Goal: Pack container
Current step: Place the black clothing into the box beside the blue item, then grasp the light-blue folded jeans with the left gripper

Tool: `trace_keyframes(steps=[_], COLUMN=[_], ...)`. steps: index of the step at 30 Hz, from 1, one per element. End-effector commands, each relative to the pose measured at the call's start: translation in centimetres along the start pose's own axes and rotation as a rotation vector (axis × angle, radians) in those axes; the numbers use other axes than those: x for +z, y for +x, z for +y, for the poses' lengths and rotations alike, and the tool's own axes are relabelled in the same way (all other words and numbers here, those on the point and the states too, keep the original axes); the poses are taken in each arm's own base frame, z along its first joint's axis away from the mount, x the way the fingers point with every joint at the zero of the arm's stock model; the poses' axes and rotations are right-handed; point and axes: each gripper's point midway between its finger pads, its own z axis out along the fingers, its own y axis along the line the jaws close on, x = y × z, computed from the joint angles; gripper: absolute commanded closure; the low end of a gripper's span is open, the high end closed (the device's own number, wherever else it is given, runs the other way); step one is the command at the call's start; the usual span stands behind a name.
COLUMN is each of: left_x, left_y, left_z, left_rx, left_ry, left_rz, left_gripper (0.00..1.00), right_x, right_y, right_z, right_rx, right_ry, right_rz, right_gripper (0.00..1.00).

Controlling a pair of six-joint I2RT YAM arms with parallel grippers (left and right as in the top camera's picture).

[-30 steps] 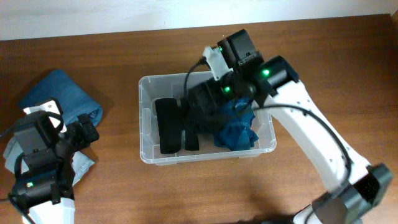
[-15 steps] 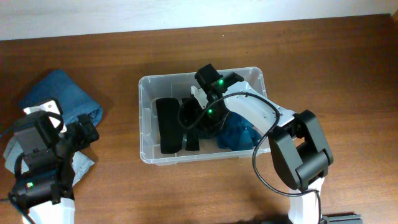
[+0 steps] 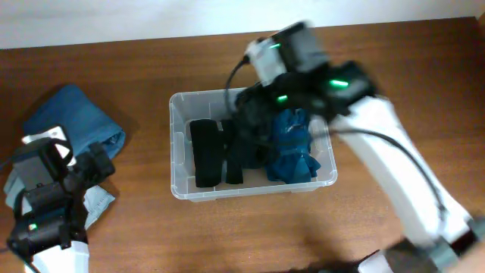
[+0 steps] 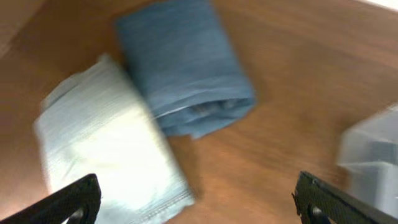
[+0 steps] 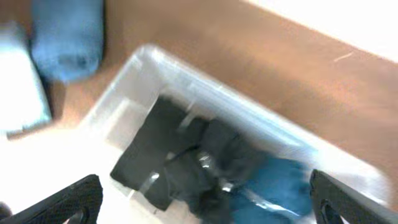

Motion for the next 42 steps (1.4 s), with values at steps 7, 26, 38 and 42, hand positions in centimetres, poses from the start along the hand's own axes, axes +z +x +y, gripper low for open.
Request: trace_keyframes(steps=[7, 26, 38, 42], left_x=[1.2, 15.1, 19.6, 19.6], left_y=[1.8, 15.6, 14.0, 13.2], left_z=[12.4, 16.3, 11.5, 10.4], left_rx=[-0.492, -0.672, -0.609, -0.605], left_ry=[-0.255, -0.262, 0.153, 0.234], left_rz=[0.066, 0.642, 0.562, 0.536], left_gripper=[0.01, 0.01, 0.35, 0.71], right_x=[-2.6, -0.7, -0.7, -0.7], right_y=[5.6, 8.2, 8.3, 8.2], right_z=[-7.6, -9.1, -9.0, -9.0], right_rx=[0.205, 0.229, 0.234, 0.234], right_ry=[0.135, 0.176, 0.175, 0.174], right_rz=[0.161, 0.251, 0.254, 0.254], right_gripper=[0.02, 0.02, 0.02, 0.01])
